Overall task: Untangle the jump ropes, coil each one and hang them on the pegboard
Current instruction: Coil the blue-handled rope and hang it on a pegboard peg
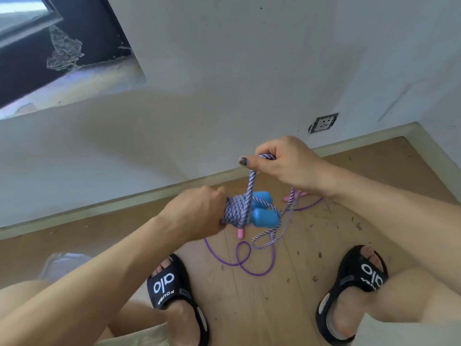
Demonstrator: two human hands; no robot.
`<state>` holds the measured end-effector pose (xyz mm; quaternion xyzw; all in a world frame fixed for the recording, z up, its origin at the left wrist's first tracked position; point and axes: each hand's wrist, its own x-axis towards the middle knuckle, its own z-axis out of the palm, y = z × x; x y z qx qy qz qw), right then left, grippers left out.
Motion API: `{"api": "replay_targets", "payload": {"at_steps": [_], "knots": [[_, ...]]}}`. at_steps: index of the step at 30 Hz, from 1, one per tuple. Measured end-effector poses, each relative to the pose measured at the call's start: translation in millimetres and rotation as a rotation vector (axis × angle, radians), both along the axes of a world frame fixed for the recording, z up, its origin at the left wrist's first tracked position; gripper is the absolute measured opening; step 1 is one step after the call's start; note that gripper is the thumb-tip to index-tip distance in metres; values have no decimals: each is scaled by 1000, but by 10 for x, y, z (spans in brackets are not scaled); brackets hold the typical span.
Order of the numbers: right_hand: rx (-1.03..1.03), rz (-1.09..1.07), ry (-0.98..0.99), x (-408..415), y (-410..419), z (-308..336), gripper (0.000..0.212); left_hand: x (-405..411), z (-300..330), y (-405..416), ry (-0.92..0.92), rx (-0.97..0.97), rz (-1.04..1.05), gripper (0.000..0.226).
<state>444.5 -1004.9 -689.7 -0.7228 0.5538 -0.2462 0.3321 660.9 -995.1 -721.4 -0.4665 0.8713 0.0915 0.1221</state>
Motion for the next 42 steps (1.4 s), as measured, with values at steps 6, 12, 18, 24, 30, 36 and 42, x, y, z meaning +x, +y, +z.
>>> {"api": "replay_targets", "payload": {"at_steps": [6,12,18,24,30,36,42], "knots": [[130,54,93,125,-27,-208,62,-143,57,208,380,-30,-255,30],[464,-50,-60,46,185,-384,40,-38,259,153,780,58,48,24],[300,-108,-70,249,254,-572,60,106,61,-156,757,113,538,8],[185,19,-27,311,400,-413,63,326,-262,-311,463,97,636,6],[9,27,103,217,198,-114,61,247,-365,-180,195,115,377,8],[-89,-33,191,100,-15,-76,66,28,-139,66,170,101,7,27],[172,-24,60,144,-26,-170,60,-39,183,183,586,96,-140,29]]}}
